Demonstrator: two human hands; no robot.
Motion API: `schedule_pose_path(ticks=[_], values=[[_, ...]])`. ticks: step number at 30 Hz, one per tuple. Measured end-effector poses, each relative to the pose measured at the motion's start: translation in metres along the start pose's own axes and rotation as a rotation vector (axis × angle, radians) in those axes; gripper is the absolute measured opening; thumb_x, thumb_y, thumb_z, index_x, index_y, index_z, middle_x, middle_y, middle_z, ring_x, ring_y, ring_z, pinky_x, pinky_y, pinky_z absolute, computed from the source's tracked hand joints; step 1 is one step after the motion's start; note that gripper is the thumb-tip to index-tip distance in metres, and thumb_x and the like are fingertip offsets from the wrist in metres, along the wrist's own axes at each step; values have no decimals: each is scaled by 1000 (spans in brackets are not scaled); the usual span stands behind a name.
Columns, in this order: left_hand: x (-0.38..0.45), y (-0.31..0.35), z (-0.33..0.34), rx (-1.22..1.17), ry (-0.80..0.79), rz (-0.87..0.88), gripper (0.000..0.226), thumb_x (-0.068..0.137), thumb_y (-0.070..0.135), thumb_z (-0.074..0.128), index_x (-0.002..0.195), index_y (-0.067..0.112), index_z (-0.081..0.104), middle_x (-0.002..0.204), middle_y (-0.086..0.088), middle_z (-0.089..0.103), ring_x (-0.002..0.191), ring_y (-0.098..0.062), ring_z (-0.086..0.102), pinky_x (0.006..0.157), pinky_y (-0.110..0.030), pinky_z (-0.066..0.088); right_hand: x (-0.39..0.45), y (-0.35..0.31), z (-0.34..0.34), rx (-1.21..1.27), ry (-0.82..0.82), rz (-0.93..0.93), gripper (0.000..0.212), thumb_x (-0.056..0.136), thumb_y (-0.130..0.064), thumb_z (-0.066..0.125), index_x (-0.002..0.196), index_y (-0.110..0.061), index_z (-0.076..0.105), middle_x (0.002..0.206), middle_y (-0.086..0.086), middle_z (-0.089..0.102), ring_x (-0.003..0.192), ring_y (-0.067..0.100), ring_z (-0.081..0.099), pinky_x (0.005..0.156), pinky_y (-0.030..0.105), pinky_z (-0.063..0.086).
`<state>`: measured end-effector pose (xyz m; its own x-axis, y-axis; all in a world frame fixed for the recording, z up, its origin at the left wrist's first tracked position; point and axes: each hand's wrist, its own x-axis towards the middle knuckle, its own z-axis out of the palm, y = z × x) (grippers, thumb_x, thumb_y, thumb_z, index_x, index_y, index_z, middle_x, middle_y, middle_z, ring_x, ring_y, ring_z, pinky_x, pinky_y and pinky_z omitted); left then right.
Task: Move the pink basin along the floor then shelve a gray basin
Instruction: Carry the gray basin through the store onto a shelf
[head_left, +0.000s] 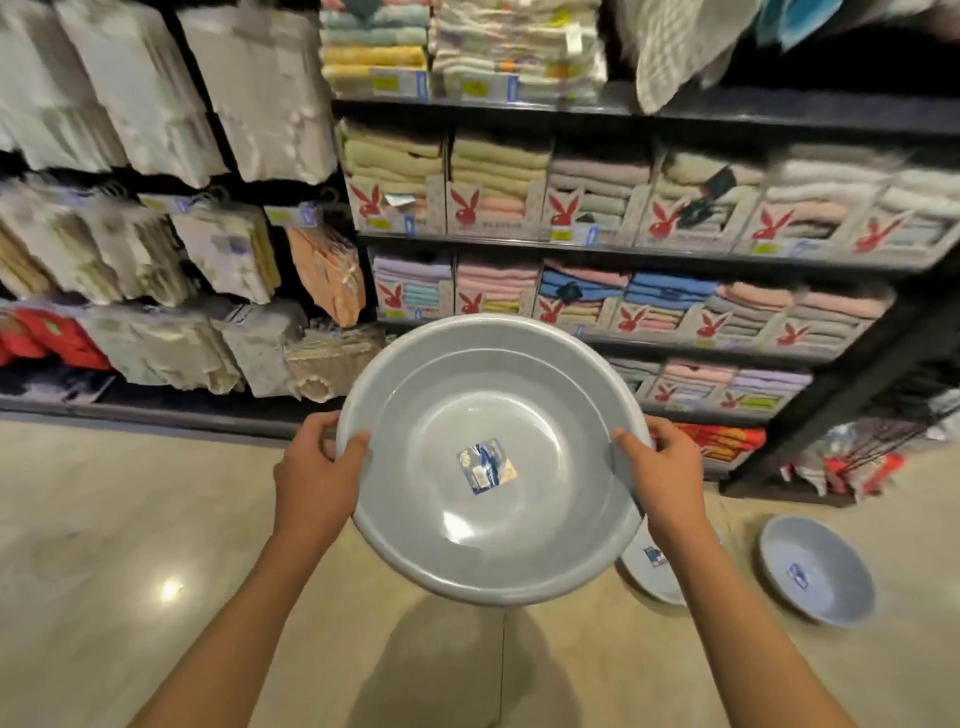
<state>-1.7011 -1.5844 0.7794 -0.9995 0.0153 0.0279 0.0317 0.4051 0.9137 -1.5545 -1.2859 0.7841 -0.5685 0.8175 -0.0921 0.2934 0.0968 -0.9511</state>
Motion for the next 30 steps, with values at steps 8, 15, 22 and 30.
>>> schedule_pose_path(ticks=[8, 15, 22, 30], values=[[28, 38, 95, 78, -116, 58, 16, 90, 37, 65, 105, 37, 59, 77, 13, 66, 63, 3, 65, 47, -18, 40, 63, 6, -57, -77, 38, -27, 17, 84, -19, 66, 95, -32, 68, 88, -5, 72, 80, 18, 69, 65, 36, 55], [74, 24, 164, 162, -255, 32, 19, 94, 38, 61, 112, 30, 60, 85, 13, 67, 71, -4, 64, 50, -21, 43, 123, 38, -54, -322, 33, 27, 24, 87, -25, 66, 110, -25, 65, 87, -15, 66, 76, 2, 61, 57, 24, 43], [151, -25, 240, 224, -408, 37, 31, 92, 31, 63, 122, 30, 57, 88, 25, 62, 76, 4, 61, 56, -21, 45, 194, 87, -10, -570, 18, 167, 37, 90, -42, 61, 122, -22, 58, 91, -3, 69, 72, 19, 68, 65, 38, 56], [212, -163, 366, 411, -519, -34, 36, 89, 32, 67, 119, 19, 52, 91, 2, 68, 78, -26, 64, 63, -36, 45, 285, 226, 48, -684, -29, 370, 42, 90, -47, 64, 120, -18, 60, 74, -11, 65, 66, 11, 63, 62, 34, 50]])
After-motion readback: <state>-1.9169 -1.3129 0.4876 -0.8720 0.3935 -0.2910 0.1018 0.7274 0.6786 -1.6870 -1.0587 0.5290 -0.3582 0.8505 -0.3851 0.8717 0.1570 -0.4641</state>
